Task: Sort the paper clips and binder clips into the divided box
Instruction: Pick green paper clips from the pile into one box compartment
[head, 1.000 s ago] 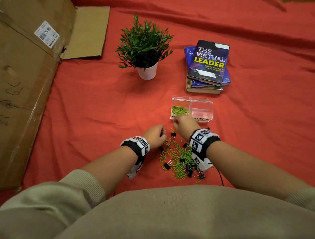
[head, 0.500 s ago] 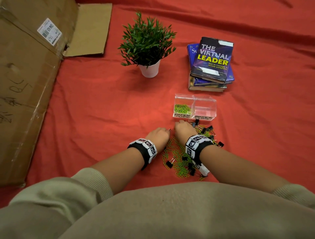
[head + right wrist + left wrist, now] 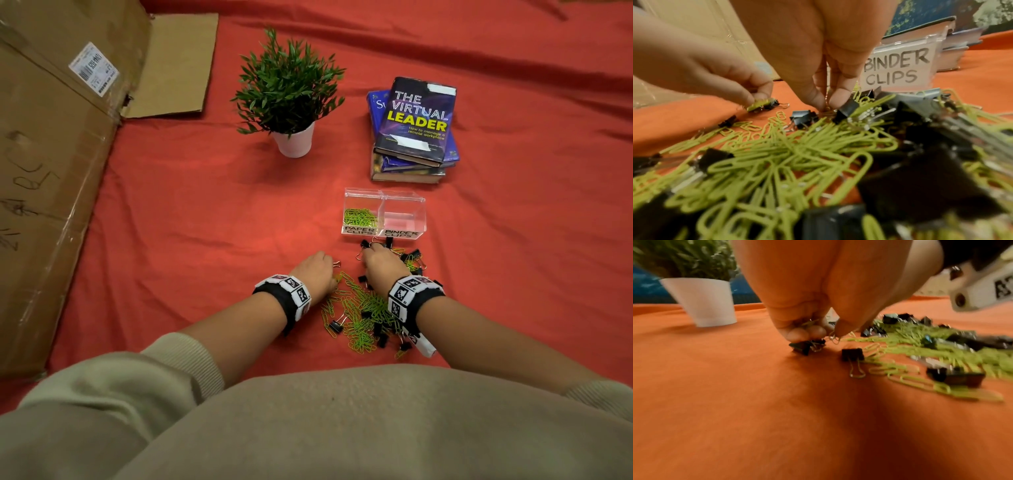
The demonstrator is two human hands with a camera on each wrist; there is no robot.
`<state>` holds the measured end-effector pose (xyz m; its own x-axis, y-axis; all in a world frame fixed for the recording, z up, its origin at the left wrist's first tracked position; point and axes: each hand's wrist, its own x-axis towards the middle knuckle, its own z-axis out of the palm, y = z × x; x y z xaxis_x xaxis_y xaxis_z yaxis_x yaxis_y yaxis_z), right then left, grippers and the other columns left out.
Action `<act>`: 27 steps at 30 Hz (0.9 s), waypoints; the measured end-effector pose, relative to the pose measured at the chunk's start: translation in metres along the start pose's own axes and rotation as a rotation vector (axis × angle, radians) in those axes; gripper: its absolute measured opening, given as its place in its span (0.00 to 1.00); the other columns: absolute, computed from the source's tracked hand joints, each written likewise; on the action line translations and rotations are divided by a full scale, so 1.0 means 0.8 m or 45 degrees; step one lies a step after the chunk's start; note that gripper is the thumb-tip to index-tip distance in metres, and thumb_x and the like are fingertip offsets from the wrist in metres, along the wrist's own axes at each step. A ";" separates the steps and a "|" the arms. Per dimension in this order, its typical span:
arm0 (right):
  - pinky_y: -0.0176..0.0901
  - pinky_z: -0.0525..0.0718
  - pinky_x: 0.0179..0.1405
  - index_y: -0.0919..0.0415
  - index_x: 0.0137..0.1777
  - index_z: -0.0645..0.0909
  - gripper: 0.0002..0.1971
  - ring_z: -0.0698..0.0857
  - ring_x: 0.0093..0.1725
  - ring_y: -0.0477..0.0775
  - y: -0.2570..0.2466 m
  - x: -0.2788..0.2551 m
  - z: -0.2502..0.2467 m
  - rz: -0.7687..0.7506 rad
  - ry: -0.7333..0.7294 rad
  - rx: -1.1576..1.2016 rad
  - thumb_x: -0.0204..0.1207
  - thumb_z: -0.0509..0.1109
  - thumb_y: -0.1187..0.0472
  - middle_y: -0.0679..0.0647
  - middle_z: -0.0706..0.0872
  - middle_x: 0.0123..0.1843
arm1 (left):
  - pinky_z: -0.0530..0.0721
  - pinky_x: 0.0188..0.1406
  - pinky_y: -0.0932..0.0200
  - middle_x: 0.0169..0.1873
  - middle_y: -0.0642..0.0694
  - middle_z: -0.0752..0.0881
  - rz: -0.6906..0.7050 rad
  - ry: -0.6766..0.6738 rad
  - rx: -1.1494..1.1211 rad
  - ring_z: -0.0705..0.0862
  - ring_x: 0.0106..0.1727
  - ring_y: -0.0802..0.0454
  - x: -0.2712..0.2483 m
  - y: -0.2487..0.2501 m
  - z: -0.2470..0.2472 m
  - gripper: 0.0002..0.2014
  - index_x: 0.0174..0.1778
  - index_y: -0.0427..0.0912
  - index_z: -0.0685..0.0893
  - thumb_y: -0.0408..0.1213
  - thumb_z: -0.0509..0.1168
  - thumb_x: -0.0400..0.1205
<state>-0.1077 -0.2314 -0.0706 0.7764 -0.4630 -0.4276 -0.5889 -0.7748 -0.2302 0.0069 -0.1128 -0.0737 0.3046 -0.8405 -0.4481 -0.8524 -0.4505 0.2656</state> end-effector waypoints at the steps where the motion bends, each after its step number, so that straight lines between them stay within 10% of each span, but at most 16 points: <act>1: 0.51 0.78 0.58 0.70 0.62 0.74 0.16 0.78 0.61 0.64 0.001 0.000 0.000 -0.007 -0.002 -0.021 0.75 0.60 0.76 0.64 0.77 0.60 | 0.74 0.60 0.45 0.59 0.33 0.78 -0.024 0.015 -0.114 0.78 0.61 0.34 -0.001 -0.002 -0.004 0.16 0.60 0.30 0.75 0.37 0.61 0.81; 10: 0.50 0.76 0.63 0.69 0.64 0.71 0.18 0.77 0.64 0.63 0.000 0.000 0.000 -0.022 0.023 -0.065 0.74 0.62 0.75 0.64 0.78 0.62 | 0.68 0.28 0.65 0.30 0.54 0.74 -0.118 0.146 -0.831 0.72 0.31 0.56 -0.007 -0.008 -0.019 0.06 0.47 0.44 0.74 0.28 0.61 0.80; 14: 0.51 0.78 0.59 0.67 0.62 0.75 0.17 0.80 0.60 0.64 0.007 0.003 -0.009 0.011 -0.020 0.116 0.73 0.62 0.74 0.64 0.79 0.62 | 0.69 0.28 0.61 0.29 0.54 0.75 -0.164 0.055 -0.889 0.71 0.27 0.58 -0.008 -0.011 -0.010 0.11 0.57 0.46 0.80 0.31 0.57 0.83; 22: 0.49 0.82 0.60 0.64 0.56 0.84 0.12 0.84 0.56 0.59 -0.023 -0.002 -0.011 -0.195 -0.112 0.195 0.77 0.62 0.67 0.59 0.85 0.56 | 0.67 0.26 0.61 0.26 0.48 0.74 -0.326 -0.073 -1.182 0.72 0.26 0.52 -0.006 -0.003 -0.005 0.17 0.31 0.46 0.75 0.31 0.50 0.84; 27: 0.49 0.77 0.59 0.68 0.59 0.77 0.16 0.78 0.57 0.61 -0.019 -0.020 0.012 -0.367 -0.101 0.041 0.72 0.66 0.63 0.61 0.76 0.56 | 0.73 0.38 0.57 0.30 0.49 0.79 -0.174 -0.061 -0.670 0.77 0.36 0.47 -0.009 0.000 -0.003 0.06 0.35 0.47 0.75 0.37 0.62 0.79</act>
<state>-0.1135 -0.2085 -0.0684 0.8933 -0.1903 -0.4072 -0.3549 -0.8545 -0.3792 0.0057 -0.1077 -0.0686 0.3676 -0.7546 -0.5435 -0.4744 -0.6549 0.5883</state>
